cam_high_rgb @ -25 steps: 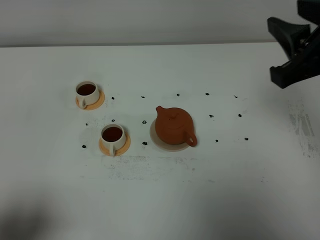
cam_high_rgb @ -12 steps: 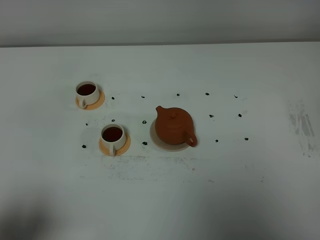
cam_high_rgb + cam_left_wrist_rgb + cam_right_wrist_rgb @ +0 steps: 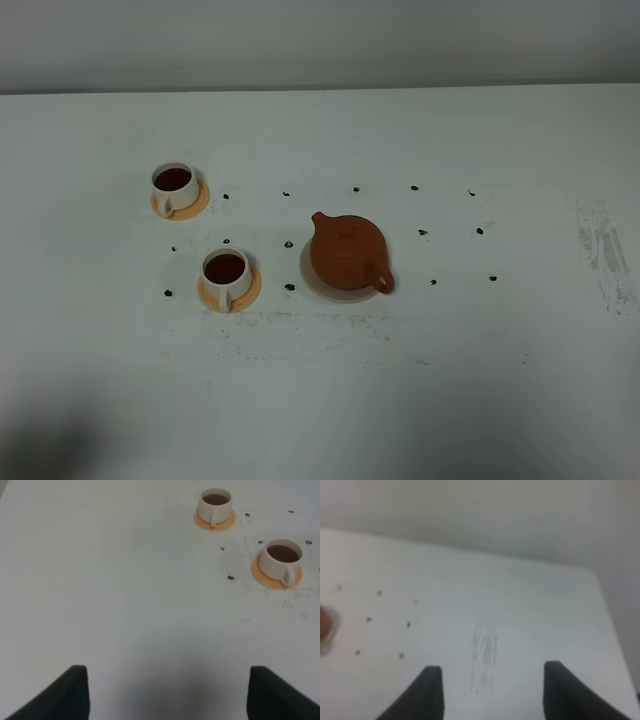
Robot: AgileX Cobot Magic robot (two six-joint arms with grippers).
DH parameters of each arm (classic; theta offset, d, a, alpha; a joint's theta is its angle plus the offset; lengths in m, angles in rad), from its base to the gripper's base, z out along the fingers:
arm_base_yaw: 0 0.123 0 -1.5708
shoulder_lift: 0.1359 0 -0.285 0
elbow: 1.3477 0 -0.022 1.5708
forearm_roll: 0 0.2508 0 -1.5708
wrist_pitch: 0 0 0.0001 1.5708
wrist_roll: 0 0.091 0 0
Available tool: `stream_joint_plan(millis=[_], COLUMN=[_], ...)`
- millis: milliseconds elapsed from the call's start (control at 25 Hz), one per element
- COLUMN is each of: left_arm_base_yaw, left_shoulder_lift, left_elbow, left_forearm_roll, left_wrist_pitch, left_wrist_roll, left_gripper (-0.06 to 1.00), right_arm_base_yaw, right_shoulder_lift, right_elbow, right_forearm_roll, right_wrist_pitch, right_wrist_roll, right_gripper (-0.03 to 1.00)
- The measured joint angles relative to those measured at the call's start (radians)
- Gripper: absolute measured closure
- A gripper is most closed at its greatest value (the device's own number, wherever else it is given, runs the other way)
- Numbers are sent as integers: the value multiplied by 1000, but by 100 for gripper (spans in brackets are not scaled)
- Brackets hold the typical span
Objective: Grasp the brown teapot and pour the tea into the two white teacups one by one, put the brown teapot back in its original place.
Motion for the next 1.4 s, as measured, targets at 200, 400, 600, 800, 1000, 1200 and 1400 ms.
stream_joint_plan(millis=[200,400,600,800,1000,1200,1400], left_arm_base_yaw=[0,0,0,0,0,0,0], left_shoulder_lift=[0,0,0,0,0,0,0], left_elbow=[0,0,0,0,0,0,0], left_forearm_roll=[0,0,0,0,0,0,0], left_wrist_pitch=[0,0,0,0,0,0,0], left_wrist_roll=[0,0,0,0,0,0,0], left_gripper=[28,28,28,28,28,28,28], right_arm_base_yaw=[-8,-8,-8,-8,-8,-8,-8], right_shoulder_lift=[-137,-191,-219,-245,-246,-246,-246], right_elbow=[180,206,225,245,245,245,245], right_forearm_roll=[13,15,3,-20,-22,-22,-22], right_wrist_pitch=[-12,-8,22,55,57,58,60], right_wrist_roll=[18,57,60,60,60,60,59], right_gripper=[50,50,50,50,50,50,50])
